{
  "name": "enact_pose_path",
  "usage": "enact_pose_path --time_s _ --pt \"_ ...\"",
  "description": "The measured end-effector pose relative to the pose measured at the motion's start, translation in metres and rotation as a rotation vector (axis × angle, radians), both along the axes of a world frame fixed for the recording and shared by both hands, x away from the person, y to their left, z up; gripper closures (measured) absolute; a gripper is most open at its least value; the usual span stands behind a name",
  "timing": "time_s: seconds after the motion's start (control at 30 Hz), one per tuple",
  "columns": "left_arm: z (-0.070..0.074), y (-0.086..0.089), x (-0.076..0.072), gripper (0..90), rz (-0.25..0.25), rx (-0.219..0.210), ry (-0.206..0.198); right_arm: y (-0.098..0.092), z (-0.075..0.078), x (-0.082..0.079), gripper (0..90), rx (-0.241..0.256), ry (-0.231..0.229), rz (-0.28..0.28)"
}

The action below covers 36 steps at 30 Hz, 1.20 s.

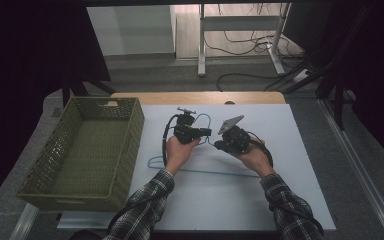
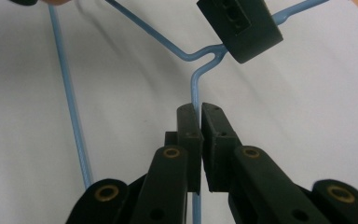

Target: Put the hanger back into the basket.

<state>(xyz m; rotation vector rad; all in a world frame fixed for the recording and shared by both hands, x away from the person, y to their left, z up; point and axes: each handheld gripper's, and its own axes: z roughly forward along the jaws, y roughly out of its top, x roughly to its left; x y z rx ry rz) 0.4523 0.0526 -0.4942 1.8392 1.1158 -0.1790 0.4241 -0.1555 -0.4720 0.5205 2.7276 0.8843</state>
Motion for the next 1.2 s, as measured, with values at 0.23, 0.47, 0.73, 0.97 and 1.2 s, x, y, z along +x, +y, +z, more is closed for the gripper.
enact_pose_path --time_s 0.23,0.47,0.73,0.97,1.2 --pt "0.008 0.001 -0.013 86.0 0.01 -0.056 -0.037 -0.006 0.016 -0.005 71.6 0.084 0.035 -0.074" --pt "0.016 0.003 -0.031 86.0 0.016 -0.124 -0.09 -0.004 0.031 -0.013 65.6 0.083 0.114 -0.102" --pt "0.031 0.0 -0.052 85.9 -0.037 -0.101 -0.143 0.005 0.029 -0.017 79.9 0.032 0.156 -0.075" --pt "0.047 0.008 -0.065 71.4 -0.108 -0.078 -0.178 0.007 0.036 -0.03 86.7 0.036 0.163 -0.024" --pt "0.073 0.03 -0.087 48.8 -0.181 0.044 -0.267 -0.001 0.048 -0.04 86.8 0.054 0.14 -0.007"
